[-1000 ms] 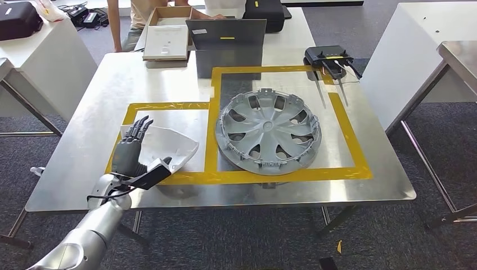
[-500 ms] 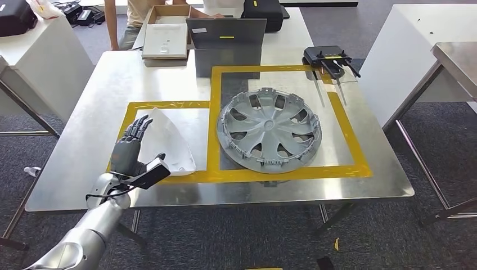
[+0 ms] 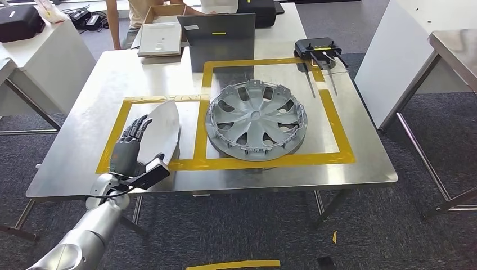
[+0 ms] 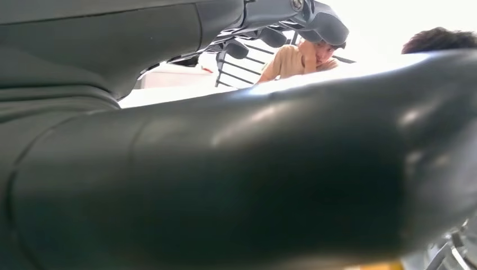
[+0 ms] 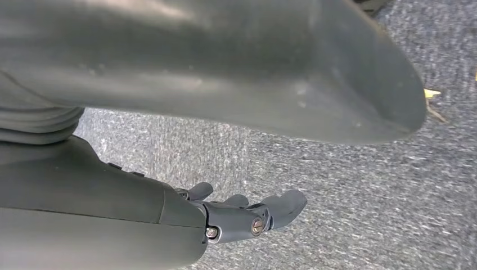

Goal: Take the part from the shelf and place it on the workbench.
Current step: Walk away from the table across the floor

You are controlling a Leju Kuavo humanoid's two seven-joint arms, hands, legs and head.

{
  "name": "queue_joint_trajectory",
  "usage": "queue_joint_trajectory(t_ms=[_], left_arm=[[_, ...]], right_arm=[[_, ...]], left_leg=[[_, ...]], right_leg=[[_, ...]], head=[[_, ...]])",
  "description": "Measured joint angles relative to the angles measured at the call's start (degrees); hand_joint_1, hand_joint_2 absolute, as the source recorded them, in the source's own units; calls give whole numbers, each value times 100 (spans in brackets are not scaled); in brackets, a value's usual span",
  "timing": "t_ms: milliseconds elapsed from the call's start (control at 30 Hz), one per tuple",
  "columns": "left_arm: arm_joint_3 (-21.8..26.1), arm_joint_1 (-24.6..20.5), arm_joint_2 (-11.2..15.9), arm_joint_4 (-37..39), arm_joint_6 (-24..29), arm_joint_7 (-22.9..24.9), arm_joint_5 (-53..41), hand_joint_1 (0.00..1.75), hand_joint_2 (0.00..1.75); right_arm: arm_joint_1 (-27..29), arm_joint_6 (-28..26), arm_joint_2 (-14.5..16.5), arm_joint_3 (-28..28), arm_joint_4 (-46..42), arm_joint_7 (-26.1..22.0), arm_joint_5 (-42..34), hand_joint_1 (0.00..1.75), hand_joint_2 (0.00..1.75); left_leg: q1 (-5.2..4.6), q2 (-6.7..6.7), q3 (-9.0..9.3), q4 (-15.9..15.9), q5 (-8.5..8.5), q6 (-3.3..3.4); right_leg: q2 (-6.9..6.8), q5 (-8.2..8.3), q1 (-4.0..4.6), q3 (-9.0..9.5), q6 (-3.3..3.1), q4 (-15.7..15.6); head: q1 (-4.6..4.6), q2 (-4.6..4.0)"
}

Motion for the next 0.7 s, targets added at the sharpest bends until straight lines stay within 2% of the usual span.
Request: queue_joint_trajectory(t_ms=[33,67,133,167,200,300,333,367,433,467,500,533,567,600,633,667,700], left_arm=[[-1,3,0,-1,0,1,0,0,0],[-1,1,0,-3,0,1,0,0,0],[-1,-17,-1,-17,0,1,-1,0,0],[-1,-28,-2,-28,0,0,-1,0,0],[-1,-42,-3,-39,0,-1,-2,0,0],[-4,-66,-2,-51,-4,3,-5,0,0],[-5,-72,-4,-52,-5,7,-7,0,0],[-8,-78,-9,-52,-7,9,-9,0,0],[-19,-78,-16,-51,-19,24,-18,0,0],[-27,-69,-19,-47,-28,38,-30,0,0],[-36,-60,-19,-41,-37,62,-48,0,0],[-44,-53,-16,-33,-43,95,-69,0,0],[-49,-51,-11,-26,-46,132,-87,0,0],[-53,-55,-2,-21,-56,170,-101,0,0],[-56,-63,17,-20,-74,203,-107,0,0],[-61,-71,38,-19,-95,225,-109,0,0],[-67,-78,57,-17,-115,238,-109,0,0]], right_arm=[[0,0,1,0,0,0,1,0,0],[-2,0,1,0,0,0,1,0,0],[-5,0,11,1,0,0,1,0,0],[-6,0,17,1,0,-1,1,0,0],[-8,0,23,2,0,-1,1,0,0],[-9,1,37,1,0,-6,-1,0,0],[-6,2,42,1,0,-8,-1,0,0],[-3,4,43,0,0,-9,-1,0,0],[-4,9,44,0,0,-14,-4,0,0],[-5,13,44,0,0,-16,-10,0,0],[-7,14,44,0,0,-17,-21,0,0],[-7,15,43,0,0,-16,-55,0,0],[-9,3,43,-7,0,-17,-129,0,0],[-15,-19,42,-36,0,-17,-249,0,0],[-28,-45,40,-88,0,-8,-384,0,0],[-34,-73,32,-152,0,6,-498,0,0],[-36,-89,21,-216,0,26,-569,0,0]], left_leg=[[-2,2,121,-47,62,15],[-8,5,345,-297,187,44],[-45,38,937,-1116,331,138],[-71,57,1140,-1419,350,173],[-97,71,1243,-1608,334,202],[-113,73,1202,-1718,448,289],[-96,76,1171,-1747,518,336],[-76,77,1125,-1777,598,374],[-63,69,966,-1779,741,415],[-62,64,871,-1762,802,412],[-58,60,774,-1738,855,404],[-50,59,678,-1708,903,388],[-37,57,584,-1670,947,366],[-23,55,496,-1622,984,336],[-18,50,411,-1571,1017,300],[-18,45,353,-1529,1049,261],[-24,41,318,-1498,1080,221]], right_leg=[[-21,44,12,-56,0,1],[-38,88,25,-107,5,1],[-66,170,49,-179,29,3],[-79,210,50,-192,54,-5],[-90,251,43,-196,83,-15],[-86,330,25,-211,194,-49],[-61,235,25,-249,226,18],[-32,40,25,-319,254,188],[10,-504,12,-523,291,836],[15,-689,7,-606,309,1184],[16,-752,2,-631,325,1421],[16,-699,-4,-571,339,1482],[16,-566,-14,-405,354,1336],[18,-443,-31,-146,372,1017],[34,-409,-35,128,380,630],[59,-401,-33,331,355,331],[84,-442,-26,452,318,133]], head=[[1,0],[-1,0],[3,-1],[4,-1],[-2,-1],[-23,0],[-18,0],[-12,0],[4,0],[7,0],[8,0],[8,0],[8,0],[9,0],[14,0],[15,0],[18,0]])
